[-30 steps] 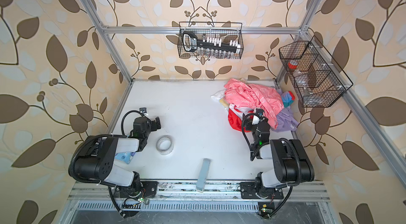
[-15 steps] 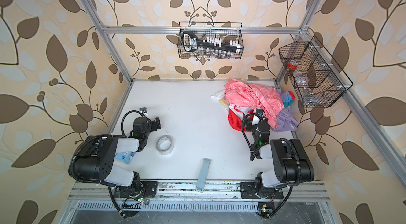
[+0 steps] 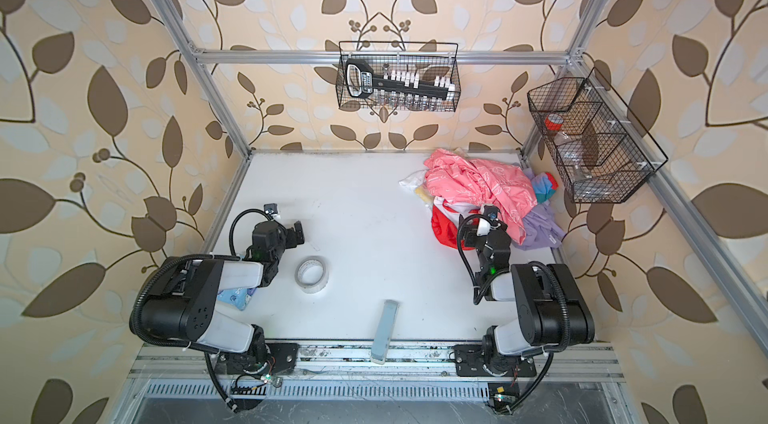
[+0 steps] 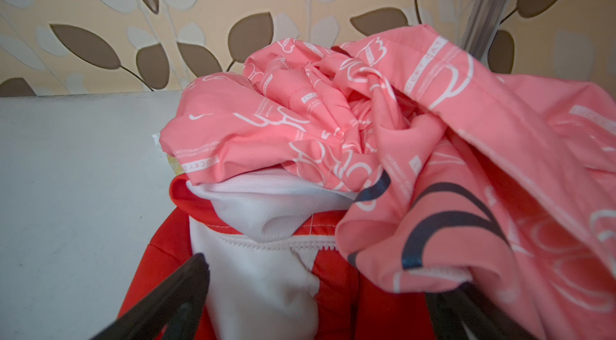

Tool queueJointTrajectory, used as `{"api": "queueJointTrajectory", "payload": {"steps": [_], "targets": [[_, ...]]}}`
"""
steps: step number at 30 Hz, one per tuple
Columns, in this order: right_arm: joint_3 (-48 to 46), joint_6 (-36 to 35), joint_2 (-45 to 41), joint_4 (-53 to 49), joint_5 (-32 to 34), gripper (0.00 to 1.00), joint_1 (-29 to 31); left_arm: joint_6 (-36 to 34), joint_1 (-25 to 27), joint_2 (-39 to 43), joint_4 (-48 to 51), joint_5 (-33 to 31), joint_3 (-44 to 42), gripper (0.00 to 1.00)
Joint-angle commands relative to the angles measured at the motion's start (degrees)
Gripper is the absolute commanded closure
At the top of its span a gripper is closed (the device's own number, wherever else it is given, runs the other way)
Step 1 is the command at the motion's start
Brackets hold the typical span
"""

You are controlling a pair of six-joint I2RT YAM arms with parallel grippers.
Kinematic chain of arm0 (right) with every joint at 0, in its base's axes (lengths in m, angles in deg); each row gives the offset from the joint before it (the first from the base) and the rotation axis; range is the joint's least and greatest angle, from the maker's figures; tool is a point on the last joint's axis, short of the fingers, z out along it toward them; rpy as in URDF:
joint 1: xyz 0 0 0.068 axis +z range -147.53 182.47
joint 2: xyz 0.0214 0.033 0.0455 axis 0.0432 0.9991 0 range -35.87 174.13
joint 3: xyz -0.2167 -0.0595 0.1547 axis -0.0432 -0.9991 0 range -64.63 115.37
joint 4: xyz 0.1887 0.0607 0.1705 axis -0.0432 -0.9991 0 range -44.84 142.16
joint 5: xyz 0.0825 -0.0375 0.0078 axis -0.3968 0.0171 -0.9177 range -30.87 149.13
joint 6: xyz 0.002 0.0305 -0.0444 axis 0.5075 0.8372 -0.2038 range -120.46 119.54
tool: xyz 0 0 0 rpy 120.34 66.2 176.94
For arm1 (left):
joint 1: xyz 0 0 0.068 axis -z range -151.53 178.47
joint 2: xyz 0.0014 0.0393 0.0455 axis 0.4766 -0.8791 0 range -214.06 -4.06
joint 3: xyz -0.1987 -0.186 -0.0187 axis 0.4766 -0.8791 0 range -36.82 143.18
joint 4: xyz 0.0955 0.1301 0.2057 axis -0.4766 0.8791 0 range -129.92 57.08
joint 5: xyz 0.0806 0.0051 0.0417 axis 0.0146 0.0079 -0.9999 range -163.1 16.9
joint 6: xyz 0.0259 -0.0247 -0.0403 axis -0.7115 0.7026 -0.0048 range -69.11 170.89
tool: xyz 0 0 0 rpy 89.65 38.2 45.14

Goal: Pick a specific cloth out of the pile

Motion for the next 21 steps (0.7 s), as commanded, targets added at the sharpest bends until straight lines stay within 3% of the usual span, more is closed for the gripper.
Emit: {"api": "queueJointTrajectory", "payload": {"steps": [1, 11, 13, 14, 17, 21], "targets": [[0.46, 0.18, 0.57, 0.83, 0.20, 0.00, -0.04, 0.15, -0.46, 0.26, -1.31, -1.34, 1.38, 0.01], [0.92, 0.32, -0.18, 0.63, 1.01, 0.01, 0.09, -0.13, -0.49, 0.76, -1.85, -0.95, 0.95, 0.01], [4.34, 1.06, -4.00, -9.37, 3.51, 0.02, 0.35, -0.39, -0.48, 3.52, 3.51, -1.73, 3.00, 0.01], [6.52, 1.23, -6.43, -15.57, 4.42, 0.02, 0.39, 0.06, -0.43, 6.92, 10.95, -2.03, 5.58, 0.01], [9.12, 2.56, -12.44, -24.73, 5.37, 0.01, 0.47, 3.19, 0.11, 14.45, 20.76, -3.34, 8.49, 0.04], [15.04, 3.90, -19.85, -40.51, 4.60, 0.00, 0.87, 9.84, 0.42, 26.76, 29.90, 3.05, 9.87, 0.04]]}}
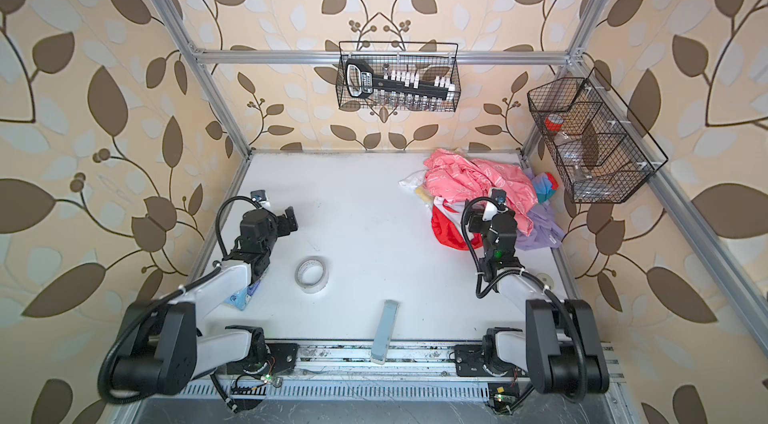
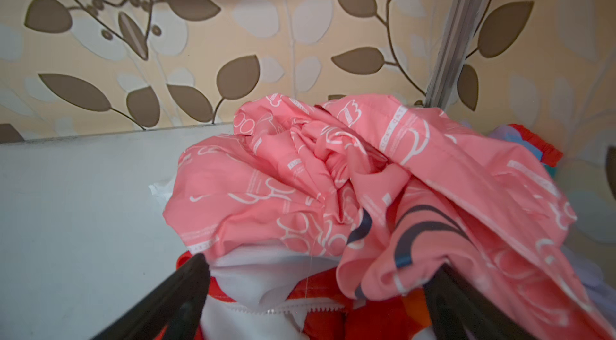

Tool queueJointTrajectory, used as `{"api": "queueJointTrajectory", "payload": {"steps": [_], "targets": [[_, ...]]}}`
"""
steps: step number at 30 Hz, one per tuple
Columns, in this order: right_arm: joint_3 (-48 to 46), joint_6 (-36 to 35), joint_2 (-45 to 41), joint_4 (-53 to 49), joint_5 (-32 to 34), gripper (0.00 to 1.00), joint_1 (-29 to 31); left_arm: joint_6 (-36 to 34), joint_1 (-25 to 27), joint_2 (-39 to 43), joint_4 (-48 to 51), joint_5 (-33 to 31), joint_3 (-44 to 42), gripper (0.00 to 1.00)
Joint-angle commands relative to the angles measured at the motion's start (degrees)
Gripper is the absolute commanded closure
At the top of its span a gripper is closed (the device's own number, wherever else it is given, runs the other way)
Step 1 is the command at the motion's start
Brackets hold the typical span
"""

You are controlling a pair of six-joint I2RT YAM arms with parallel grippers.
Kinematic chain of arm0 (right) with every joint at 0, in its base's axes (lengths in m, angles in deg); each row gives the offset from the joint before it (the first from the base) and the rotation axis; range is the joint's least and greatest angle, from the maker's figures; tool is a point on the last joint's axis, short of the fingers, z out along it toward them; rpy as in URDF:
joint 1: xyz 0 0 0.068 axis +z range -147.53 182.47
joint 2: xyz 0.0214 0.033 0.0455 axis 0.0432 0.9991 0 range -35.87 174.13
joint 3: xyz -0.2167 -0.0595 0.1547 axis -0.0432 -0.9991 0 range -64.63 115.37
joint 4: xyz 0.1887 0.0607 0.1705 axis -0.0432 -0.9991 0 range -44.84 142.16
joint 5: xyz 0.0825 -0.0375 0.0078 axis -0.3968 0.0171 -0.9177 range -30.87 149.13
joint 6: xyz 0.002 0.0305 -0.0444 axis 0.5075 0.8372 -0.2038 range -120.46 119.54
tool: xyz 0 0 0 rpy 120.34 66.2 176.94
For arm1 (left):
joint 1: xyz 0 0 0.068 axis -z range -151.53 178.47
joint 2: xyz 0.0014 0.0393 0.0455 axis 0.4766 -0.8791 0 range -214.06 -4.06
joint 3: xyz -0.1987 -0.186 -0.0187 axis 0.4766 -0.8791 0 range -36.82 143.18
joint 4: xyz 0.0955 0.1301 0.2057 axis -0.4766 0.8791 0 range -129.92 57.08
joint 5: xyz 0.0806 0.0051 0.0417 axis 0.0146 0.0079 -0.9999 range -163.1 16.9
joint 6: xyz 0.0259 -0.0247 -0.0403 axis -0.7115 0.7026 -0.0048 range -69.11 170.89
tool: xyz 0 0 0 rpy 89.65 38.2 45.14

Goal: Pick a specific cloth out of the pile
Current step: 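Reach the right gripper into the pile toward the red-and-white garment while the left arm lifts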

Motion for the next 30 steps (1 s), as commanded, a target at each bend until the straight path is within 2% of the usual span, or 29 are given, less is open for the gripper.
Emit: {"api": "queueJointTrajectory", "payload": {"steps": [1, 4, 8, 12, 15, 20, 24, 30], "targets": [[5.45, 2.07, -5.17, -17.79, 0.04, 0.00, 0.63, 6.71, 0.32, 9.72, 11.77, 5.62, 3.04, 0.05], [11.45, 2.89, -7.69, -29.33, -4.36, 0.00, 1.03, 9.71, 0.47, 16.80, 20.18, 13.76, 6.12, 0.05], [19.05, 3.78, -7.03, -43.14, -5.98, 0.00, 4.06, 13.29, 0.72, 20.64, 28.95, 29.81, 10.47, 0.04], [24.14, 4.28, -3.25, -52.42, -5.85, 0.00, 9.00, 18.61, 2.23, 20.48, 28.99, 46.66, 11.29, 0.04], [26.20, 4.91, 0.86, -55.76, -5.87, 0.00, 11.14, 20.34, 3.94, 20.65, 30.16, 52.81, 11.25, 0.04], [29.17, 5.53, 8.93, -58.72, -4.51, 0.00, 12.35, 18.53, 5.82, 25.11, 35.41, 53.41, 9.34, 0.03], [31.02, 5.75, 15.55, -58.99, -2.47, 0.00, 12.54, 19.45, 6.13, 28.87, 35.69, 54.57, 7.06, 0.01], [34.56, 6.34, 23.70, -58.79, -2.83, 0.00, 12.88, 19.66, 6.70, 29.59, 36.23, 54.66, 6.86, 0.01]]}}
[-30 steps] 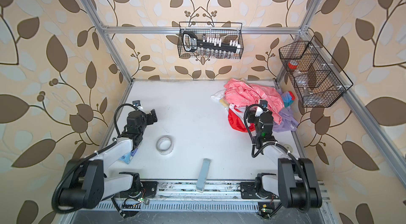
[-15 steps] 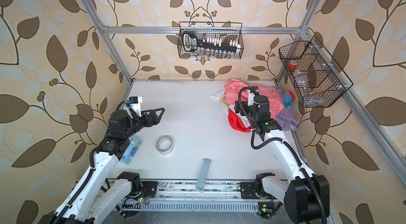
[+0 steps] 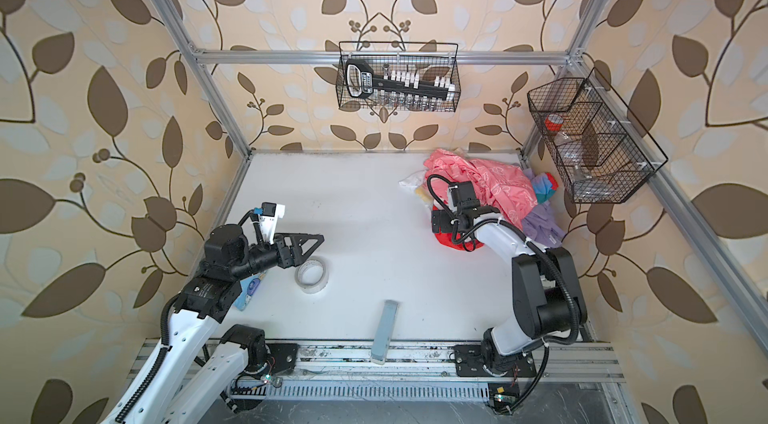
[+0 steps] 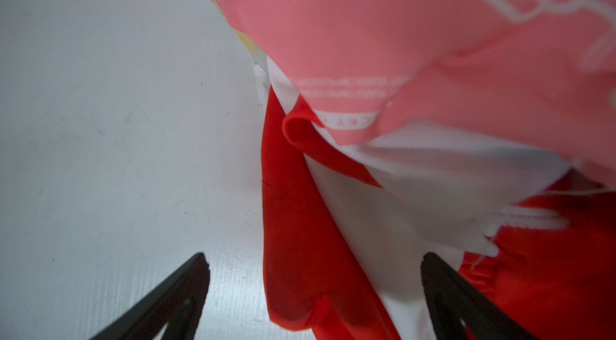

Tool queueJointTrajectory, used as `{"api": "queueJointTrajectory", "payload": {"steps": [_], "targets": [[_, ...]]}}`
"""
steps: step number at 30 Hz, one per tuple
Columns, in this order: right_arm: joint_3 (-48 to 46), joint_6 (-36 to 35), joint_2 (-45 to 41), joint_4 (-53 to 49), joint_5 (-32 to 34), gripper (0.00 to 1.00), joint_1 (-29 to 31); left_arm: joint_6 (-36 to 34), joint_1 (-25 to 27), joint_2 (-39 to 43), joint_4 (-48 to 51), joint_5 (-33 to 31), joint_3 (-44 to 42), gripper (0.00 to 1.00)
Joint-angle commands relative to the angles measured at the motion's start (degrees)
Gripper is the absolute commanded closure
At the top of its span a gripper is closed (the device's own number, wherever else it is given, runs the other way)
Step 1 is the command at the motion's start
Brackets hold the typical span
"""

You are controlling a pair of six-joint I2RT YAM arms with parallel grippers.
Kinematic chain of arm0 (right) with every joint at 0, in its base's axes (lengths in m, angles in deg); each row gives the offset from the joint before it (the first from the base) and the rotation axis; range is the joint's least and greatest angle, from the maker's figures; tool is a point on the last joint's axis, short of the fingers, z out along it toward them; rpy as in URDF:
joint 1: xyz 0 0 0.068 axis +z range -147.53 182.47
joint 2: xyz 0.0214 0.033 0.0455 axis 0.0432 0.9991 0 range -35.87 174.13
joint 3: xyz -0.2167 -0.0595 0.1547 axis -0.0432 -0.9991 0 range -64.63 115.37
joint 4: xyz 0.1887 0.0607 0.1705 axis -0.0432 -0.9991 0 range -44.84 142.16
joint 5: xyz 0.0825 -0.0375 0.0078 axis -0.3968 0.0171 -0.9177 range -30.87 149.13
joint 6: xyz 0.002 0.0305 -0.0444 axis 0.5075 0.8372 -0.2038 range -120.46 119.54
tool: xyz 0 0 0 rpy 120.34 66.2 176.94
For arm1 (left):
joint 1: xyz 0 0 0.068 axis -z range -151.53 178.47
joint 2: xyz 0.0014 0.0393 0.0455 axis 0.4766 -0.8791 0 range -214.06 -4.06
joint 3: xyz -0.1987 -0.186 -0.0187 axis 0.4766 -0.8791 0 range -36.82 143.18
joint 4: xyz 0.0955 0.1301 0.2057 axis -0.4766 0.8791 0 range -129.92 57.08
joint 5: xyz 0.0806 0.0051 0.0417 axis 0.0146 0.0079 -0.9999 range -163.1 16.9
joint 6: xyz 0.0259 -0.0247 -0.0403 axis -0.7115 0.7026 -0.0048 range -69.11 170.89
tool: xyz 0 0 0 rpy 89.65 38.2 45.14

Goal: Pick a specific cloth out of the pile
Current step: 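Reach the right gripper into the pile toward the red-and-white garment while the left arm lifts, then close the right gripper on the red-and-white rainbow garment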

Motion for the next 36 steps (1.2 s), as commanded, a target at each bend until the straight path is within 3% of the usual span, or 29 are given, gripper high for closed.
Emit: {"api": "queueJointTrajectory", "payload": {"steps": [1, 4, 7, 10, 14, 27, 36], "targets": [[3.12, 0.84, 3.33, -1.09, 0.84, 0.00, 0.64, 0.51, 0.67, 0.04, 0.33, 2.13, -0.01, 0.01], [4.22, 0.92, 6.40, -1.12, 1.50, 0.02, 0.93, 0.38, 0.89, -0.68, 0.39, 1.81, -0.16, 0.01], [5.04, 0.82, 8.91, -1.09, 1.83, 0.17, 0.94, 0.08, 1.06, -1.74, 0.92, 1.37, 0.10, 0.01], [5.80, 0.84, 10.99, -1.22, 1.81, 0.45, 0.92, -0.16, 1.29, -2.34, 1.31, 1.00, 0.28, 0.02], [7.45, 1.10, 11.77, -2.86, 4.10, 1.00, 1.04, -0.52, 1.67, -2.12, 1.97, 0.36, 0.46, 0.01], [17.81, -1.03, -6.15, -10.24, 19.44, 1.00, 1.24, -0.79, 2.61, -1.39, 2.38, -0.52, 0.45, 0.01], [29.87, -5.02, -11.57, -12.42, 27.03, 1.00, 1.24, -0.72, 3.18, -1.06, 2.56, -1.04, 0.31, 0.01]]}}
